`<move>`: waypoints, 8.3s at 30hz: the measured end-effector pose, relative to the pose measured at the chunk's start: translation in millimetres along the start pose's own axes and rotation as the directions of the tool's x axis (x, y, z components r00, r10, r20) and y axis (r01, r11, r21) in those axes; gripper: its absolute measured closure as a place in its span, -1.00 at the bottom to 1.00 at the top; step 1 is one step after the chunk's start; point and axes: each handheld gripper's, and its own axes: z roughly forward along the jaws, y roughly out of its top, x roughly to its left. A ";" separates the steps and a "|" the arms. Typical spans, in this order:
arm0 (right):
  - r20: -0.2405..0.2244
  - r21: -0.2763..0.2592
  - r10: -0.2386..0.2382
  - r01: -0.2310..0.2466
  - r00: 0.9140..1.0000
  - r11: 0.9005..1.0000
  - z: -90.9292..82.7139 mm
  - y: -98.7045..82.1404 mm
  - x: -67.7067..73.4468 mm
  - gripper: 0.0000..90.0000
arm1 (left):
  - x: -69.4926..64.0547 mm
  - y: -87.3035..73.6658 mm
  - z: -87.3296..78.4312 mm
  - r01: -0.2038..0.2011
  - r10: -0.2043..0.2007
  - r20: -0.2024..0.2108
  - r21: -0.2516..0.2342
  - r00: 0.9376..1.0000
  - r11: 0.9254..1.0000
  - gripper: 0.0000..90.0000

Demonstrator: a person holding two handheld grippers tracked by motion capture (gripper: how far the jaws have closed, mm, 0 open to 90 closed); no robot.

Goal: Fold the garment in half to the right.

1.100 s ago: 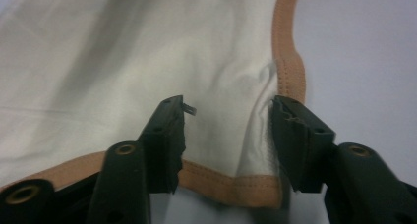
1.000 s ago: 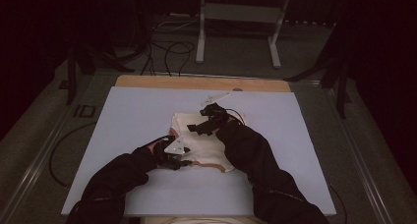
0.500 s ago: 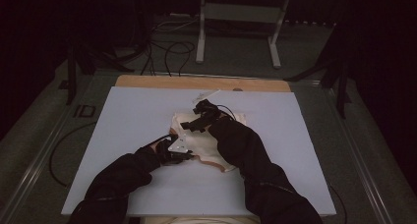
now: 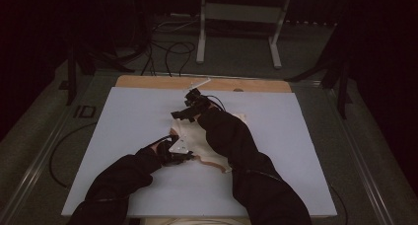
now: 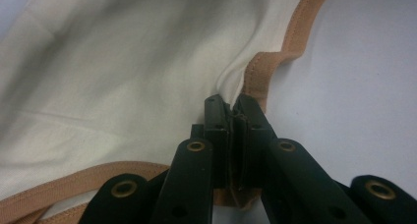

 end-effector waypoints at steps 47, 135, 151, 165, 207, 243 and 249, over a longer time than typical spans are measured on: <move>0.132 0.189 -0.066 0.040 0.989 0.981 49.4 0.9 -6.3 0.96 | 1.3 -0.9 -0.3 0.016 -0.016 0.012 -0.010 1.000 1.000 0.92; 0.219 -0.073 0.039 -0.024 0.975 0.997 -133.4 -45.0 -44.1 0.97 | -11.1 94.9 1.5 -0.283 0.280 0.043 0.105 0.959 0.953 0.91; 0.241 -0.059 0.094 -0.082 0.966 0.995 -141.3 -73.9 -67.5 0.96 | -17.3 118.7 28.9 -0.334 0.320 0.109 0.155 0.941 0.930 0.90; 0.240 -0.074 0.132 -0.118 0.962 0.990 -147.3 -97.3 -77.3 0.96 | -21.7 129.9 44.7 -0.370 0.342 0.166 0.189 0.925 0.910 0.90; 0.387 -0.026 0.247 -0.258 0.888 0.966 -155.7 -137.4 -117.9 -0.35 | -18.6 146.8 38.9 -0.206 0.204 0.147 -0.004 0.968 0.979 -0.03; 0.362 0.069 0.250 -0.293 0.898 0.954 -146.0 -156.8 -105.4 0.15 | -24.1 -2.7 -48.9 0.228 -0.225 0.052 -0.058 0.973 0.972 -0.96; 0.400 0.080 0.177 -0.227 0.899 0.971 -142.9 -158.4 -97.7 0.44 | -28.4 -21.6 -51.5 0.273 -0.274 0.012 -0.113 0.962 0.955 -0.97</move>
